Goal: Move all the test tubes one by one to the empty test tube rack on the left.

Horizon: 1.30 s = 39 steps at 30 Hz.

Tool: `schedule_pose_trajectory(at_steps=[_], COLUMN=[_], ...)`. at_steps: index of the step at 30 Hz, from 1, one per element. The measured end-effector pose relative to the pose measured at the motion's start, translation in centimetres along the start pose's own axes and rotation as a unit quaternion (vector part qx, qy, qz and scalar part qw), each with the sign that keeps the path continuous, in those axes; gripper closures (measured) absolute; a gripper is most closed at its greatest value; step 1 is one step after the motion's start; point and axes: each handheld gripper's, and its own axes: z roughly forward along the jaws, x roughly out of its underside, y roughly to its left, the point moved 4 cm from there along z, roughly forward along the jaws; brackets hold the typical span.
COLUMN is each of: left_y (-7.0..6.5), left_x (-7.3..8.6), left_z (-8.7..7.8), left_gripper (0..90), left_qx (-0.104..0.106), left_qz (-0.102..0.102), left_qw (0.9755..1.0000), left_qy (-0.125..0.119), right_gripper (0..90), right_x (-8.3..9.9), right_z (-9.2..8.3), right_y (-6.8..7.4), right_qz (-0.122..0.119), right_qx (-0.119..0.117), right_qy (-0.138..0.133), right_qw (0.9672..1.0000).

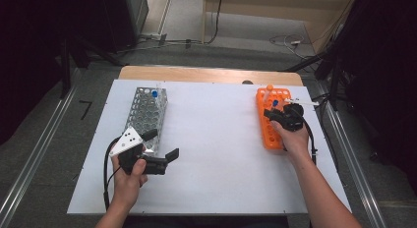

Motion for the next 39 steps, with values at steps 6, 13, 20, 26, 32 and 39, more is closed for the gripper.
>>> schedule_pose_trajectory(at_steps=[6,13,20,26,32,39], left_y=[0.0,-0.2,-0.3,-0.6,-0.8,-1.2], left_x=[0.0,0.0,0.0,0.1,0.1,0.2], left_z=[0.1,0.1,0.3,0.6,0.9,1.1], left_gripper=[0.0,0.0,0.0,0.0,0.0,0.0], left_qx=[0.003,0.003,0.004,0.008,0.011,0.016], left_qz=[-0.006,-0.005,-0.003,0.001,0.005,0.011], left_qw=[1.0000,1.0000,1.0000,1.0000,0.9999,0.9997], left_qy=[0.001,0.000,0.003,0.005,0.007,0.012], right_gripper=[73.4,74.8,74.9,74.9,74.9,74.9], right_x=[0.0,0.2,-0.2,-0.1,0.6,2.2], right_z=[0.2,-0.5,-2.9,-4.7,-6.1,-7.2], right_y=[-0.1,-0.2,0.1,1.2,2.6,3.9], right_qz=[-0.002,-0.004,-0.028,-0.050,-0.060,-0.073], right_qx=[0.021,0.014,0.008,-0.015,-0.046,-0.096], right_qy=[0.010,-0.009,-0.064,-0.089,-0.104,-0.103], right_qw=[0.9997,0.9999,0.9975,0.9946,0.9917,0.9873])
